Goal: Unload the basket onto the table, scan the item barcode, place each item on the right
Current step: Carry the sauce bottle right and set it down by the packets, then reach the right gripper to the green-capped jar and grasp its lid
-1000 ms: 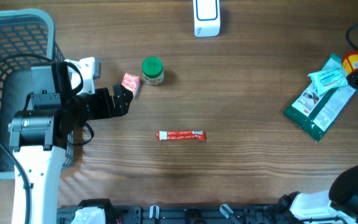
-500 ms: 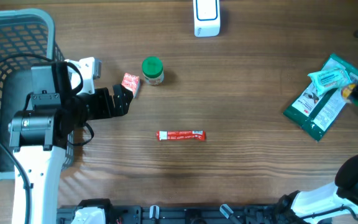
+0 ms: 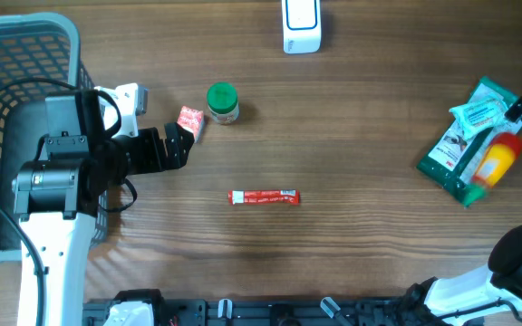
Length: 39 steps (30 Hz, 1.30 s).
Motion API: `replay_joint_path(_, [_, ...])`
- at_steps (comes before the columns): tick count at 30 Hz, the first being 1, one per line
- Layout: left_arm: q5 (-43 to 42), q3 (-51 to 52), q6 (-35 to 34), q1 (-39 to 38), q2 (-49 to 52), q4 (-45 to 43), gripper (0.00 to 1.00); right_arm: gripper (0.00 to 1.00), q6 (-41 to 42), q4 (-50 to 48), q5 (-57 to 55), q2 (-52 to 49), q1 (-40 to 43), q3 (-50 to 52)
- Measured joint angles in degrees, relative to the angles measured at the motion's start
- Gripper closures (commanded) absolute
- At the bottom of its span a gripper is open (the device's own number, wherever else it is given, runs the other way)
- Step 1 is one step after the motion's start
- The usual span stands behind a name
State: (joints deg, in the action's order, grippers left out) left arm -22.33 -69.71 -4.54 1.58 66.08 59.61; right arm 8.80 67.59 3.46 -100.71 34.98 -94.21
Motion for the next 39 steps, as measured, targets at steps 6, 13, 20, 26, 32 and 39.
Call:
replay_joint_path(6, [0.0, 0.0, 0.0, 0.0, 0.0, 0.0, 0.0, 0.0, 0.0, -3.6, 11.9, 0.0, -0.3, 0.0])
replay_joint_path(13, [0.0, 0.0, 0.0, 0.0, 0.0, 0.0, 0.0, 0.0, -7.4, -7.0, 25.6, 0.0, -14.5, 0.0])
replay_joint_path(20, [0.0, 0.0, 0.0, 0.0, 0.0, 0.0, 0.0, 0.0, -18.9, -14.5, 26.6, 0.0, -39.0, -0.1])
replay_joint_path(26, [0.0, 0.0, 0.0, 0.0, 0.0, 0.0, 0.0, 0.0, -23.6, -22.7, 25.6, -4.9, -51.6, -0.1])
replay_joint_path(32, [0.0, 0.0, 0.0, 0.0, 0.0, 0.0, 0.0, 0.0, -23.7, -30.3, 27.6, -16.3, -55.7, 0.1])
replay_joint_path(39, [0.0, 0.0, 0.0, 0.0, 0.0, 0.0, 0.0, 0.0, -23.6, -40.6, 28.3, -17.6, -60.5, 0.2])
